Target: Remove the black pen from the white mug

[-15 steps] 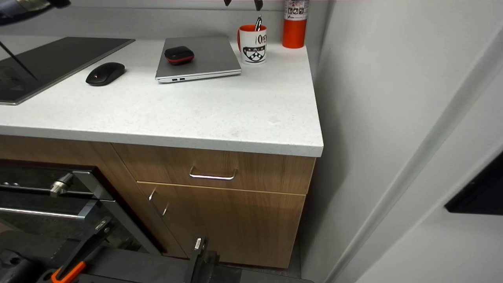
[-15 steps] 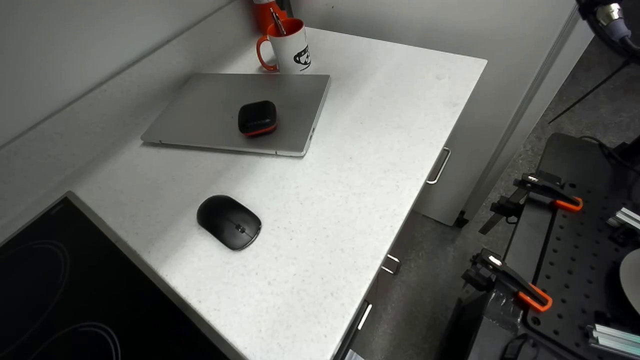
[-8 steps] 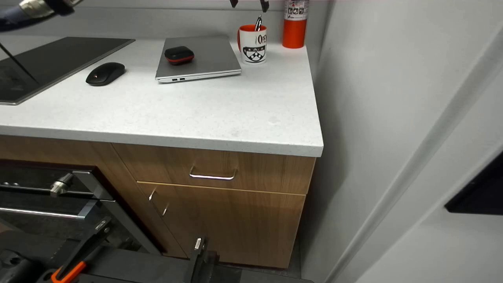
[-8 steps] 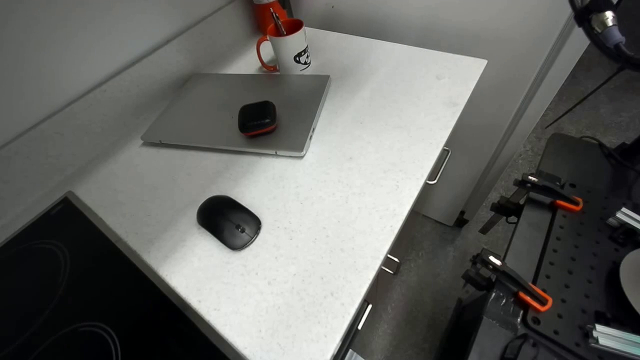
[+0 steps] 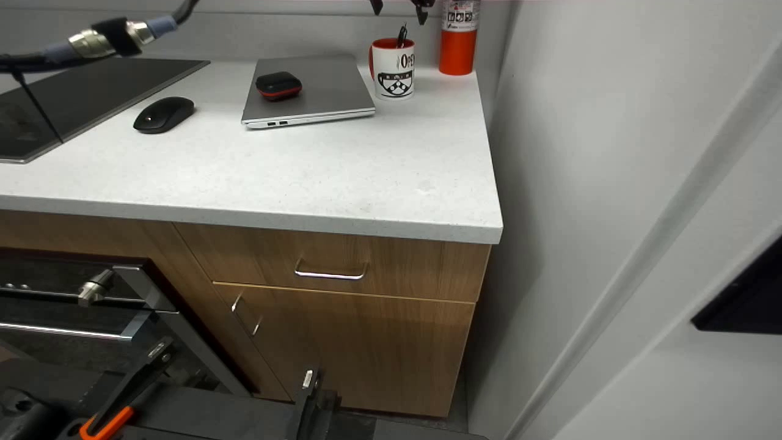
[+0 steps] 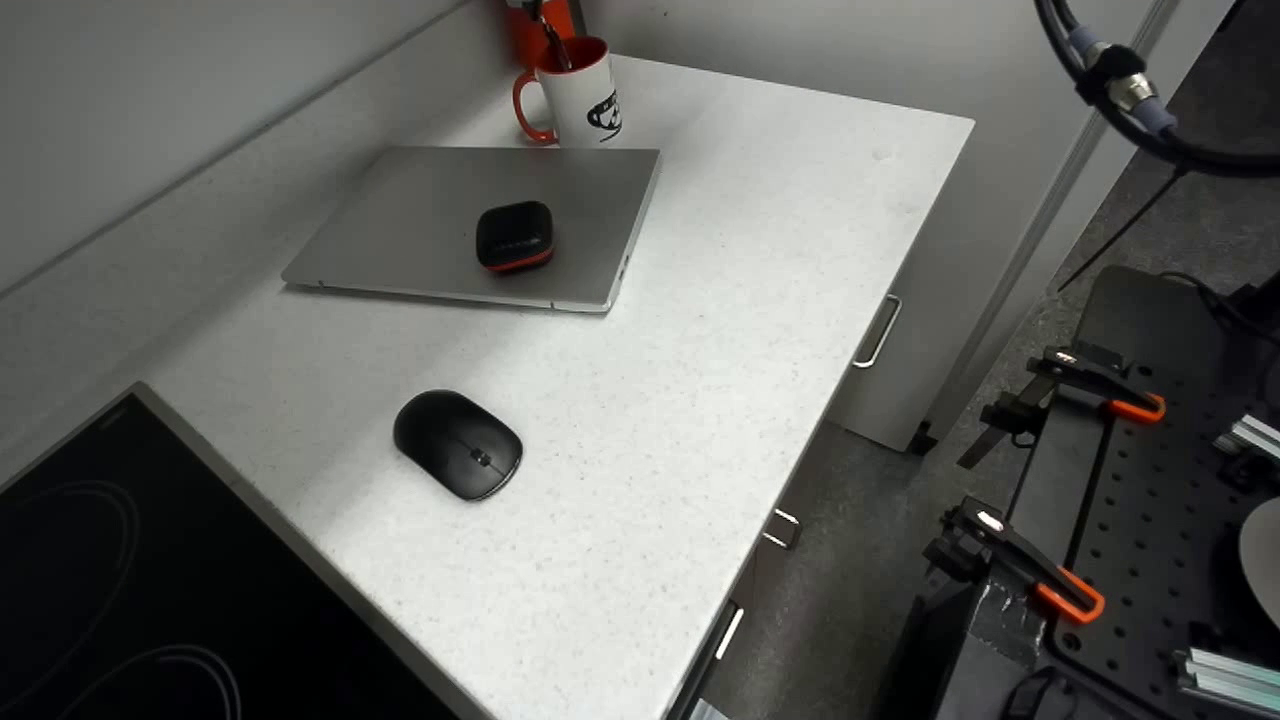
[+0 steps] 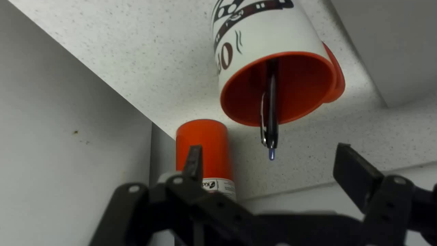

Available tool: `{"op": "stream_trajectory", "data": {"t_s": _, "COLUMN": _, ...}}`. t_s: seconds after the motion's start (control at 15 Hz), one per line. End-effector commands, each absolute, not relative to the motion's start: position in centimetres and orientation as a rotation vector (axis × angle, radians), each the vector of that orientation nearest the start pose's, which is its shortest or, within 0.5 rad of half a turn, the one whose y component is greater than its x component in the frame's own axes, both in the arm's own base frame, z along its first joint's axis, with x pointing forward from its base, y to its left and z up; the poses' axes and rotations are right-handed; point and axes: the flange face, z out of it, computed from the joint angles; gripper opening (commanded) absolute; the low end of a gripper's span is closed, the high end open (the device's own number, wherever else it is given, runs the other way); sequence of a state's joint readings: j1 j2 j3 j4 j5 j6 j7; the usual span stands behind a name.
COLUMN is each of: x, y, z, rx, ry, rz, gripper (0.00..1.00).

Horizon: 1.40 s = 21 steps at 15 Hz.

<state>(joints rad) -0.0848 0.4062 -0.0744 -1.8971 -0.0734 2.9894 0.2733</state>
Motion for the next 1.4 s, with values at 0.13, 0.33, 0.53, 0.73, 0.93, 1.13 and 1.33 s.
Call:
{"op": "stream_trajectory", "data": {"t_s": 0.13, "x": 70.8, "y": -9.8, "z": 36.0, "rx": -2.864, "ry": 0.503, "rz": -1.16, "gripper": 1.0}}
{"op": "stream_trajectory", "data": {"t_s": 0.33, "x": 71.6, "y": -10.0, "z": 35.4, "rx": -2.868, "ry": 0.501, "rz": -1.152, "gripper": 1.0}}
{"op": "stream_trajectory", "data": {"t_s": 0.53, "x": 71.9, "y": -10.1, "z": 35.0, "rx": -2.879, "ry": 0.495, "rz": -1.141, "gripper": 1.0}}
{"op": "stream_trajectory", "data": {"t_s": 0.73, "x": 71.8, "y": -10.0, "z": 34.8, "rx": -2.884, "ry": 0.485, "rz": -1.13, "gripper": 1.0}}
{"op": "stream_trajectory", "data": {"t_s": 0.93, "x": 71.7, "y": -9.9, "z": 34.2, "rx": -2.884, "ry": 0.473, "rz": -1.103, "gripper": 0.75}}
{"op": "stream_trajectory", "data": {"t_s": 1.13, "x": 71.6, "y": -9.9, "z": 33.6, "rx": -2.871, "ry": 0.474, "rz": -1.078, "gripper": 0.53}}
{"op": "stream_trajectory", "data": {"t_s": 1.33, "x": 71.5, "y": -10.3, "z": 33.4, "rx": -2.853, "ry": 0.482, "rz": -1.069, "gripper": 0.27}}
